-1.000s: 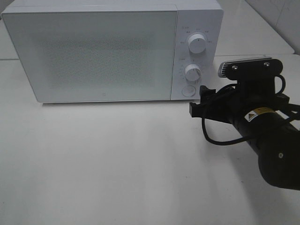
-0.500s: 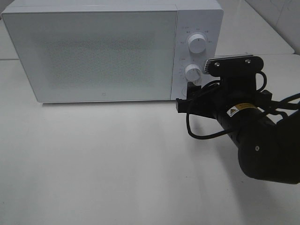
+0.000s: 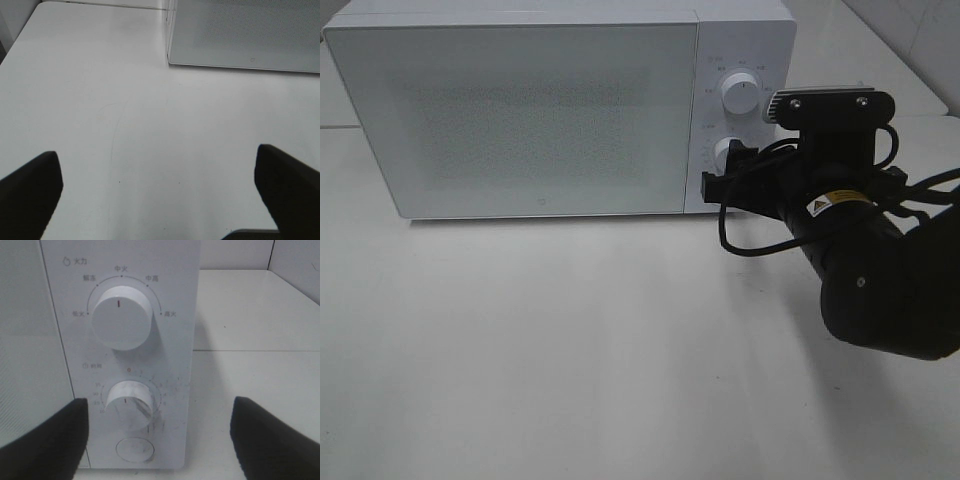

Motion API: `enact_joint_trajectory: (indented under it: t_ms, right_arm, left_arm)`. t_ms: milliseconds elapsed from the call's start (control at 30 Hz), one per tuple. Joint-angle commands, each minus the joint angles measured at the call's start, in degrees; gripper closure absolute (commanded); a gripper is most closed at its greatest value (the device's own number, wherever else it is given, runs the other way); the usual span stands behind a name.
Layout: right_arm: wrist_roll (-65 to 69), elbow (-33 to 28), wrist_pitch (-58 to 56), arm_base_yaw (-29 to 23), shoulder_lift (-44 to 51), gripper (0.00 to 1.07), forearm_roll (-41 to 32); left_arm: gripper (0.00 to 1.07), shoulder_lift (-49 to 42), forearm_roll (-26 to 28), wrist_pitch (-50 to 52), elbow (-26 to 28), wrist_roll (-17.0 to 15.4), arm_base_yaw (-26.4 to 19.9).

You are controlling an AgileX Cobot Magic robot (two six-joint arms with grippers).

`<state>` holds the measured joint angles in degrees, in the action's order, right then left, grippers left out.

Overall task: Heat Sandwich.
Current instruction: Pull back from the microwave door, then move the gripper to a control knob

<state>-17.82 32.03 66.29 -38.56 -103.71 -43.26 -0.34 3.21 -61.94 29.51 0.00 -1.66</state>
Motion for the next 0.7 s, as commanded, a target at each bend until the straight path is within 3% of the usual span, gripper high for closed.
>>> enact_joint_trajectory:
  t_ms: [33,700]
  right_arm:
    - [0.9,1.2,0.1,0.6,-1.0,0.31,1.4]
    - [1.2,9.4,0.2,0.6,-11.6,0.31,1.8]
  left_arm:
    - [0.08,-0.9,0.6,0.7,-0.1,0.0,-0.1]
    - [0.08,-0.9,0.6,0.7,-0.1,0.0,-0.1]
